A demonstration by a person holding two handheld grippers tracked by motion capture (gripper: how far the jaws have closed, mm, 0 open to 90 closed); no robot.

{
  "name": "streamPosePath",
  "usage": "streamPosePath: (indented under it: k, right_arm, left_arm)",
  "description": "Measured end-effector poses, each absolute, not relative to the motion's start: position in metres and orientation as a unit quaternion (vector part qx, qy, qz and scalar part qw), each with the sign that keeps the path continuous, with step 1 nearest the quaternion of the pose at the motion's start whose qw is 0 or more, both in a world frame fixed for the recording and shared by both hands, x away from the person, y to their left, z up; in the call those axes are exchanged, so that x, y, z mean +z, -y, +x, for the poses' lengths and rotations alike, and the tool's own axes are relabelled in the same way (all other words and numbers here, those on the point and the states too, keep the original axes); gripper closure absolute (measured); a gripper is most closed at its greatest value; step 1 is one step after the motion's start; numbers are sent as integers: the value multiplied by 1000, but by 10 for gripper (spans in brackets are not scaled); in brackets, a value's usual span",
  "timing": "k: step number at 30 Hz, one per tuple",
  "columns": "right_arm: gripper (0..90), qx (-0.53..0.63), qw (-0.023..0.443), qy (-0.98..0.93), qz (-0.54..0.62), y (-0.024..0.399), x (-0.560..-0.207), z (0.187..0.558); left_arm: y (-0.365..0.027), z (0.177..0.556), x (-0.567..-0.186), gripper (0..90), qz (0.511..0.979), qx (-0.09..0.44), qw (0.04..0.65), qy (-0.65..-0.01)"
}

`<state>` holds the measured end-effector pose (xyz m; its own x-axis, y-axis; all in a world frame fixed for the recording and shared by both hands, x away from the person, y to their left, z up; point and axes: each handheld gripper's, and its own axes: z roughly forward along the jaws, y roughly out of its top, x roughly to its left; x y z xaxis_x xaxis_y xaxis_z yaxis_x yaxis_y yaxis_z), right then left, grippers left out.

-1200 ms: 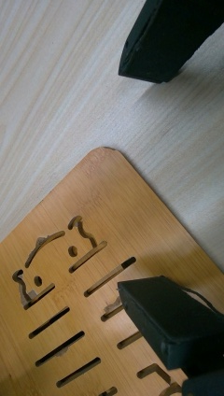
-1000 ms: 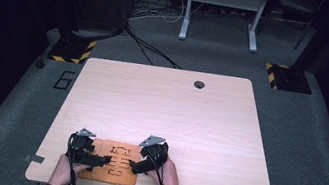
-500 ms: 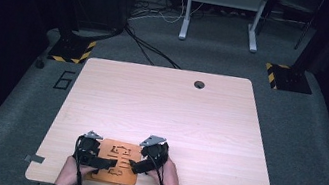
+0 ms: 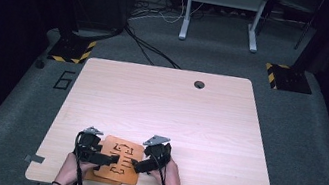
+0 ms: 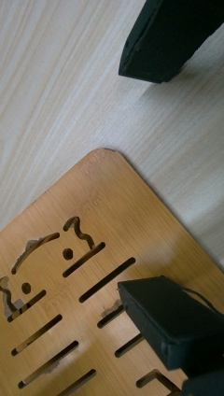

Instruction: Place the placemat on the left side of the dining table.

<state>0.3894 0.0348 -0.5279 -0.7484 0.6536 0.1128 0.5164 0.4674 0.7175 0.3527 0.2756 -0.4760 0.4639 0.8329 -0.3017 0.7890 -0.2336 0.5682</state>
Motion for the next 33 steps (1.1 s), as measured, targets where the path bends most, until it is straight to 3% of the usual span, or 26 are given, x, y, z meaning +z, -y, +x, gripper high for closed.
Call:
streamPosePath:
  k: [33]
  right_arm:
    - [0, 403, 77, -825, 389, -7, -527, 393]
  left_arm:
    - [-244, 353, -432, 237, 789, 38, 380, -481]
